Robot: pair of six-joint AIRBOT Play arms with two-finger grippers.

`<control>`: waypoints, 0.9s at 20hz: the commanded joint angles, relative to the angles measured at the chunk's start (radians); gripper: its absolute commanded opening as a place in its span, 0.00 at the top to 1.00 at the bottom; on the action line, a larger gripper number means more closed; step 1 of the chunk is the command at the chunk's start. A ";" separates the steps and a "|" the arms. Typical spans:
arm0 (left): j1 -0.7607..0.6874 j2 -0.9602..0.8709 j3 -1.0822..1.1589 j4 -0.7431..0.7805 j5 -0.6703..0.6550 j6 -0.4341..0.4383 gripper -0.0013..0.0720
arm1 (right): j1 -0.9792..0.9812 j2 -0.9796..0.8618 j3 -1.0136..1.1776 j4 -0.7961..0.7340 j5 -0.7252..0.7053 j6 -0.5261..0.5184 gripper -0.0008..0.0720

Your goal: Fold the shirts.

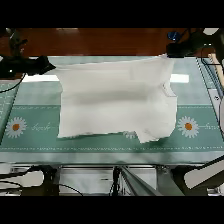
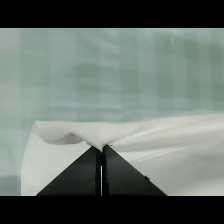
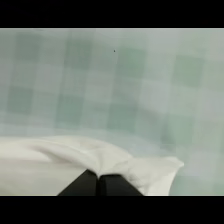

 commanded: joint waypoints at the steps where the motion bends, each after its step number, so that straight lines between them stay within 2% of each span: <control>1: -0.042 -0.090 0.027 -0.044 0.182 0.113 0.95 | 0.000 -0.082 0.000 0.066 -0.150 -0.036 0.96; 6: -0.110 -0.187 0.030 -0.043 0.323 0.206 0.95 | 0.000 -0.166 0.000 0.069 -0.241 -0.055 0.96; 12: -0.115 -0.243 0.033 -0.032 0.318 0.222 0.95 | 0.000 -0.213 0.000 0.016 -0.226 -0.060 0.96; 14: -0.099 -0.223 0.059 0.060 0.205 0.242 0.95 | -0.006 -0.175 0.000 -0.076 -0.155 -0.065 0.96; 16: -0.080 -0.195 0.082 0.130 0.041 0.233 0.95 | -0.021 -0.134 0.000 -0.127 -0.003 -0.065 0.96; 18: -0.063 -0.172 0.082 0.145 -0.123 0.144 0.95 | -0.052 -0.101 0.000 -0.073 0.151 0.027 0.96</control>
